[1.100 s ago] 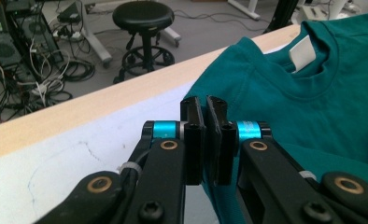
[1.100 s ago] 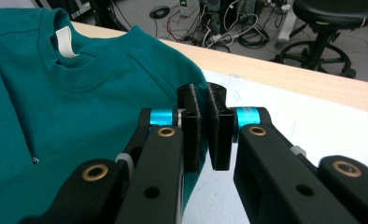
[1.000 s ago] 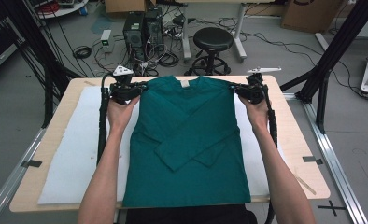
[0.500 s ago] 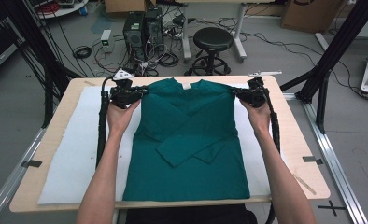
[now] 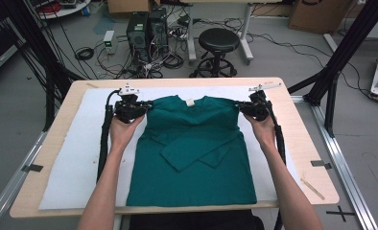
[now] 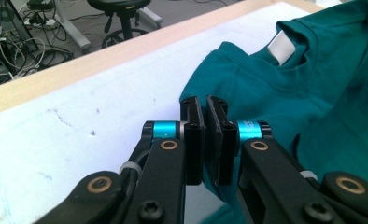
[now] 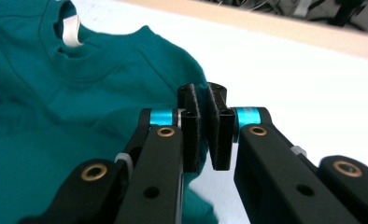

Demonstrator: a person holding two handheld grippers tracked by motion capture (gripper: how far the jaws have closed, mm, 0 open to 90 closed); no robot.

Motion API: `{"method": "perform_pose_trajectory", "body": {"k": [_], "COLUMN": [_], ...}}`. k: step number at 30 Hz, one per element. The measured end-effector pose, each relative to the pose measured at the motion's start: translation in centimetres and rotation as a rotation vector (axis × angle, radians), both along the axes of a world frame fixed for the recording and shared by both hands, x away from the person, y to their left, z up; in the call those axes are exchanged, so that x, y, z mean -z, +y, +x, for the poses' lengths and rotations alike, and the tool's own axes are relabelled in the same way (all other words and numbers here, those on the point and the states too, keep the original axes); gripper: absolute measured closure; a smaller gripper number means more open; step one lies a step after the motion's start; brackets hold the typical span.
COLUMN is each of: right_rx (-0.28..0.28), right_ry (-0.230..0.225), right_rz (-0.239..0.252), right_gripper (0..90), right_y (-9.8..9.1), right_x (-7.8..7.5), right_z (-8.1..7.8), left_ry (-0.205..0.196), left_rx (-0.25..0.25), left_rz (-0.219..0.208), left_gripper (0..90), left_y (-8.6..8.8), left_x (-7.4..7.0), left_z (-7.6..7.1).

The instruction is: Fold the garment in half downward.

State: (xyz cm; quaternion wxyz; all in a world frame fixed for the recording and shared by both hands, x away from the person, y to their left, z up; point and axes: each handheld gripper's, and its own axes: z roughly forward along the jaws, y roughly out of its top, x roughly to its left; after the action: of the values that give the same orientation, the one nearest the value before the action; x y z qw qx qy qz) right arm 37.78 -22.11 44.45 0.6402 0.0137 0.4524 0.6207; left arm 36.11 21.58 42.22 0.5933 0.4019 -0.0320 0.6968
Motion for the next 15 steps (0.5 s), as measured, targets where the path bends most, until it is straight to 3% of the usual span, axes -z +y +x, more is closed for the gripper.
{"method": "perform_pose_trajectory", "body": {"k": [7,10,15], "right_rx": [0.001,0.013,0.052], "right_ry": [0.009,0.038,0.041], "right_rz": [-0.023,-0.032,-0.041], "right_gripper": [86.0,86.0,86.0], "right_y": [-0.2,-0.2,-0.1], "right_x": [1.4,2.3,3.8], "right_z": [1.7,3.0,4.1], "left_ry": [0.038,0.054,0.065], "left_rx": [-0.002,-0.005,-0.031], "left_rz": [0.012,0.027,0.051], "left_gripper": [85.4,85.4,85.4], "left_y": [0.3,0.4,0.0], "left_x": [1.2,2.2,3.3], "left_z": [2.2,3.5,4.3]}}
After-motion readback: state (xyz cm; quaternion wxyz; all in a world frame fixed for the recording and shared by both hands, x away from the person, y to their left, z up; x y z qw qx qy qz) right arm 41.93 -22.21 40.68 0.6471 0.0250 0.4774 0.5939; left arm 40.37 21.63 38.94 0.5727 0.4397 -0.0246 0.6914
